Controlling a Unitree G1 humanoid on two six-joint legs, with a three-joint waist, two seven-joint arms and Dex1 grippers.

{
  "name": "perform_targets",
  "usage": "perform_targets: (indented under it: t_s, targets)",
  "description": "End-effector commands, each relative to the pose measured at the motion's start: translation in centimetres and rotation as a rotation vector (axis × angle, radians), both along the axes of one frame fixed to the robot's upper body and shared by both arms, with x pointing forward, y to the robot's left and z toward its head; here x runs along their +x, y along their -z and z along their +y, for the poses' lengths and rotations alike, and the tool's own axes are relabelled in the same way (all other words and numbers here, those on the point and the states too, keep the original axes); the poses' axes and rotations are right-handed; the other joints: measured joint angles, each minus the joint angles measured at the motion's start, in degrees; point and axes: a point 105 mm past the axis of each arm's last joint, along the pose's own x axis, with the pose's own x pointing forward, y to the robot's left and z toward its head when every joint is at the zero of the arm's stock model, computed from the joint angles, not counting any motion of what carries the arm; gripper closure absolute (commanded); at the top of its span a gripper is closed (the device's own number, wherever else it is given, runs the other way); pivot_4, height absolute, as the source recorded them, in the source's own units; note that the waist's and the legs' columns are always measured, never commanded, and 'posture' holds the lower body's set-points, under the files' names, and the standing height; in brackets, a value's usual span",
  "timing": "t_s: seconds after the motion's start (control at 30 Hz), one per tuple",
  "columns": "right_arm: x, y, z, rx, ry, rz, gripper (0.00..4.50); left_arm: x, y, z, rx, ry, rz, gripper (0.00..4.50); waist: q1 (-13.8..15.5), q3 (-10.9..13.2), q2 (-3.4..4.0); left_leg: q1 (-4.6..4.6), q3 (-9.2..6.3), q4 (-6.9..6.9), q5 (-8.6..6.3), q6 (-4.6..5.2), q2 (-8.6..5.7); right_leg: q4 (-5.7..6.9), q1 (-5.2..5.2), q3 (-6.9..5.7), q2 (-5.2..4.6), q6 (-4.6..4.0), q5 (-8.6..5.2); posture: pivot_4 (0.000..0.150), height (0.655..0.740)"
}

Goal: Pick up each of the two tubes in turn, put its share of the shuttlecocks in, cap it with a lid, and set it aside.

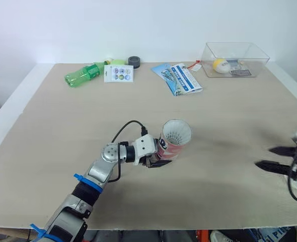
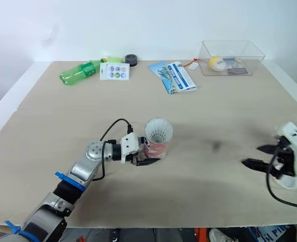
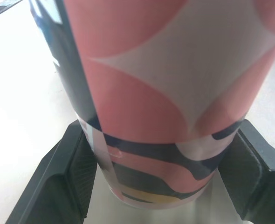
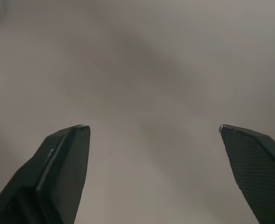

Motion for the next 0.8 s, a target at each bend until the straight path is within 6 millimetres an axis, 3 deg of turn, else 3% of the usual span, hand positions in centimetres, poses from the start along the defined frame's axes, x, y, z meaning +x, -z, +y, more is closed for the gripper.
perform_targets:
  t_s: [0.03,0.23,0.5,0.73,0.8]
  targets:
    - [-1.2,-1.4,-1.2,-0.067,0.009,0.07,0.02,-1.0,0.1,-0.9,-0.001,0.034,0.004,1.22,-0.1,0.0,0.0,0.01,0.0,0.01,0.0,0.0,0.0,0.01,0.0,0.0,0.0,-0.01,0.01,0.15,0.74]
    - [-1.4,-1.3,-1.9,-0.096,0.041,0.099,0.02,-1.2,0.2,-1.1,-0.002,0.035,0.01,1.22,-0.6,0.1,-0.11,0.01,0.02,0.19,0.01,-0.02,-0.01,0.0,0.02,0.02,-0.01,0.03,0.09,0.15,0.74]
    - [-1.7,1.0,-3.4,-0.15,0.079,0.163,0.02,-1.3,-0.2,-1.4,-0.018,0.033,0.003,1.22,-0.9,0.1,-0.12,-0.03,0.03,0.19,0.0,-0.03,-0.03,-0.01,0.02,0.04,-0.02,0.05,0.07,0.15,0.74]
    - [-1.1,1.8,-3.4,-0.181,0.048,0.188,0.02,-1.5,-0.1,-1.4,-0.01,0.038,0.008,1.22,-1.0,0.1,-0.09,-0.01,0.04,0.2,0.0,-0.03,-0.04,0.0,0.02,0.07,-0.02,0.07,0.09,0.15,0.74]
    - [-1.1,2.1,-3.3,-0.184,0.031,0.204,0.55,-1.5,0.0,-1.4,-0.009,0.038,0.01,1.22,-1.0,0.0,-0.07,-0.01,0.04,0.19,0.0,-0.03,-0.04,0.0,0.02,0.07,-0.02,0.07,0.09,0.15,0.74]
